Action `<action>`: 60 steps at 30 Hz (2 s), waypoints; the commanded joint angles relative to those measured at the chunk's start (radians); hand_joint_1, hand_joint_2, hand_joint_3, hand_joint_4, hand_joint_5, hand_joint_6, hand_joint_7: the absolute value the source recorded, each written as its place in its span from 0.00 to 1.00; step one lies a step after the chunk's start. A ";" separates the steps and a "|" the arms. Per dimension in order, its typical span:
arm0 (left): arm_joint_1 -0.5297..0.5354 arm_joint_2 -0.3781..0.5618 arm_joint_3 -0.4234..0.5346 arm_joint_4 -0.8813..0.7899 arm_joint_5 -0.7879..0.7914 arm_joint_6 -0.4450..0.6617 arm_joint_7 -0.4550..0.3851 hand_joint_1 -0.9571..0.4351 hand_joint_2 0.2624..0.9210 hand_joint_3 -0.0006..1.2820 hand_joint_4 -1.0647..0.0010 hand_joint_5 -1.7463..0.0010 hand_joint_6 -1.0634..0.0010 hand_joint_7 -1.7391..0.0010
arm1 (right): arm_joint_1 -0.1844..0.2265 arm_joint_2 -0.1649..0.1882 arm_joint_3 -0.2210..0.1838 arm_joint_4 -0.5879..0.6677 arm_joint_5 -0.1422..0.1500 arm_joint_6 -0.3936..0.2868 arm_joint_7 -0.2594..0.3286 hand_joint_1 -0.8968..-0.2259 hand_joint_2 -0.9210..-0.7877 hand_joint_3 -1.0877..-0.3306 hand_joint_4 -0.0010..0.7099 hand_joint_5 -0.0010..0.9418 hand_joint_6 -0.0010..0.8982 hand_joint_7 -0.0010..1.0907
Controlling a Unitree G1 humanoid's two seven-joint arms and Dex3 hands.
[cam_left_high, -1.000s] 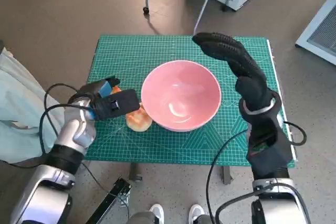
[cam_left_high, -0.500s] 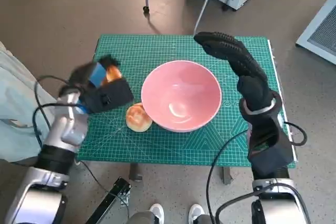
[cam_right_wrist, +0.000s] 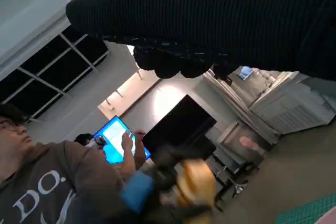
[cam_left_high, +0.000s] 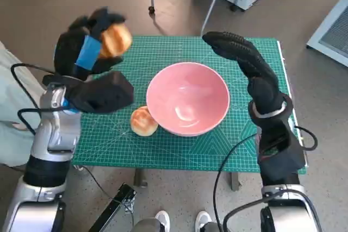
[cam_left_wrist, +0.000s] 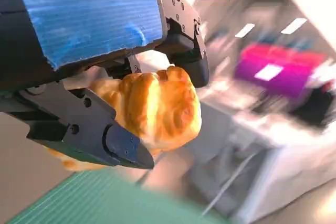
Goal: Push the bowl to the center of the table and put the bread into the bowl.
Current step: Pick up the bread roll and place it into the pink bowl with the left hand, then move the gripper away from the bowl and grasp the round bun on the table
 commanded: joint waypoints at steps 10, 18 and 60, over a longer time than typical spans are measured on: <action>-0.080 -0.008 -0.131 0.221 -0.099 -0.479 -0.132 0.69 1.00 0.07 0.38 0.34 0.42 0.30 | 0.020 -0.005 0.009 0.001 0.025 0.011 0.016 0.41 0.00 0.28 0.00 0.55 0.00 0.77; -0.103 -0.051 -0.183 0.361 -0.074 -0.561 -0.175 0.69 1.00 0.12 0.47 0.27 0.47 0.27 | 0.029 -0.010 0.008 -0.008 0.037 0.014 0.021 0.41 0.00 0.29 0.00 0.54 0.00 0.77; 0.110 0.105 -0.004 0.073 -0.314 -0.544 -0.555 0.37 0.89 0.00 0.94 0.98 0.97 0.77 | 0.033 -0.018 -0.019 0.020 0.066 -0.011 0.023 0.35 0.00 0.31 0.00 0.49 0.00 0.71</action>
